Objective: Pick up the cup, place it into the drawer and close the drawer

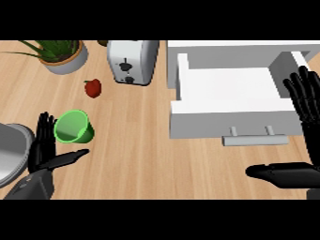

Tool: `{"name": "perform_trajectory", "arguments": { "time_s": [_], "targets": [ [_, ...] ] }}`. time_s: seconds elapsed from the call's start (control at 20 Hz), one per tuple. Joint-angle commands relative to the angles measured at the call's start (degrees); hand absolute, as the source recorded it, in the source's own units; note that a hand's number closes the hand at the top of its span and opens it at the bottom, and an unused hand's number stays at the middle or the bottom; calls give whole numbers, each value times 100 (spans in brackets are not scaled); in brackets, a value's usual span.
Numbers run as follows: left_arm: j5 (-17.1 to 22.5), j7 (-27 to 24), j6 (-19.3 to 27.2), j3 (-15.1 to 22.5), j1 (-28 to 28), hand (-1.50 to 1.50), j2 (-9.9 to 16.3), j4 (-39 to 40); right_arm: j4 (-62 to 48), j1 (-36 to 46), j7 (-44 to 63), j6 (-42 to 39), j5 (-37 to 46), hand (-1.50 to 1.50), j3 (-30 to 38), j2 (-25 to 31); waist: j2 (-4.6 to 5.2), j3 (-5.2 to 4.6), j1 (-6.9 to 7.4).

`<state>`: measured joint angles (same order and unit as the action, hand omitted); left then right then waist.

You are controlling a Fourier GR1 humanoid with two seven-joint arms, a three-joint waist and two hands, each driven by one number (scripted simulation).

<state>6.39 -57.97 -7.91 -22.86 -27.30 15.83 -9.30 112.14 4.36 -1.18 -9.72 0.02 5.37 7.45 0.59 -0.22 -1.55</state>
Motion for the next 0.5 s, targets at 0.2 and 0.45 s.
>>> {"name": "perform_trajectory", "arguments": {
  "time_s": [0.2, 0.45],
  "targets": [
    [66, -276, -899, -25, -2, -150, 120, -35, 43, 173, 234, -8, -70, -150, 10, 19, 2, -1, 12],
    [87, -428, -812, -5, -151, -150, -464, -92, -305, 148, -87, -180, -154, -150, 153, 133, 21, -3, -18]
  ]
}}
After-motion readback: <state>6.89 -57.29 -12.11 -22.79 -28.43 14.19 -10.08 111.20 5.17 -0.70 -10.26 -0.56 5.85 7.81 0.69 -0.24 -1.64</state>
